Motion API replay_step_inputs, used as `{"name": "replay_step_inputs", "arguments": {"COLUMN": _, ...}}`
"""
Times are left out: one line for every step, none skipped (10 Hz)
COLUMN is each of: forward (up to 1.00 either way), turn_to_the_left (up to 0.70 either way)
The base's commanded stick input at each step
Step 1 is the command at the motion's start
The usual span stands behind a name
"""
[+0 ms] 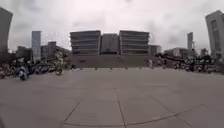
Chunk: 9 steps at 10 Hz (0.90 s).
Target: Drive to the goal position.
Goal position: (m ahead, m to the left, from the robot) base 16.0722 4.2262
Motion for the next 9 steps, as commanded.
{"name": "replay_step_inputs", "arguments": {"forward": 0.45, "turn_to_the_left": 0.0}}
{"name": "replay_step_inputs", "arguments": {"forward": 0.45, "turn_to_the_left": 0.0}}
{"name": "replay_step_inputs", "arguments": {"forward": 0.45, "turn_to_the_left": 0.0}}
{"name": "replay_step_inputs", "arguments": {"forward": 0.45, "turn_to_the_left": 0.0}}
{"name": "replay_step_inputs", "arguments": {"forward": 0.45, "turn_to_the_left": 0.0}}
{"name": "replay_step_inputs", "arguments": {"forward": 0.45, "turn_to_the_left": 0.0}}
{"name": "replay_step_inputs", "arguments": {"forward": 0.45, "turn_to_the_left": 0.0}}
{"name": "replay_step_inputs", "arguments": {"forward": 0.45, "turn_to_the_left": 0.0}}
{"name": "replay_step_inputs", "arguments": {"forward": 0.45, "turn_to_the_left": 0.0}}
